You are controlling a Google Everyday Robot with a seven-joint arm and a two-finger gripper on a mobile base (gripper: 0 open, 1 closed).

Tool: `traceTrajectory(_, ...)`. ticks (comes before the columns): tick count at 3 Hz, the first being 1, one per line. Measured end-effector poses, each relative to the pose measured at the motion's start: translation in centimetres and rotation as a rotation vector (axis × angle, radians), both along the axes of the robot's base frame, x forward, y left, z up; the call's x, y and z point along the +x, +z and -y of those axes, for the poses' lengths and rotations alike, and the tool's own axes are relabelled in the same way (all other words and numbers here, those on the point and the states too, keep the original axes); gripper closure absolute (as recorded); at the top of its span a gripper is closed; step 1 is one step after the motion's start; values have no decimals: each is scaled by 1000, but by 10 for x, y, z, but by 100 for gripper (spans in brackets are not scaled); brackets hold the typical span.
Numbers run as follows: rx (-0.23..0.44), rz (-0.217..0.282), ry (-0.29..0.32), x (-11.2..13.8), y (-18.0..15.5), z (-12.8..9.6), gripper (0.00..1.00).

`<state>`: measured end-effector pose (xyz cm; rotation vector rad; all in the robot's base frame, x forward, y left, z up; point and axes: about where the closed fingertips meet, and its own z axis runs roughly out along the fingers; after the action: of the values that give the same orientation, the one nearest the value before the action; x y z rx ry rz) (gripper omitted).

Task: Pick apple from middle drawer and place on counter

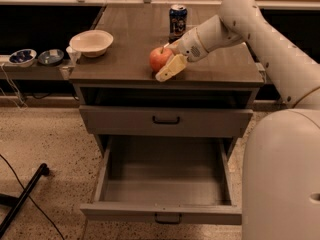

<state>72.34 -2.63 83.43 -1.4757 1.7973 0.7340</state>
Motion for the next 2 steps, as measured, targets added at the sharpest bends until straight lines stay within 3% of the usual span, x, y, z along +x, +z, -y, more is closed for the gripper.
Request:
traceTrajectory(1, 5, 4, 46, -3, 2, -6, 0)
traceTrajectory(2, 15, 71, 109, -13, 20, -2, 0)
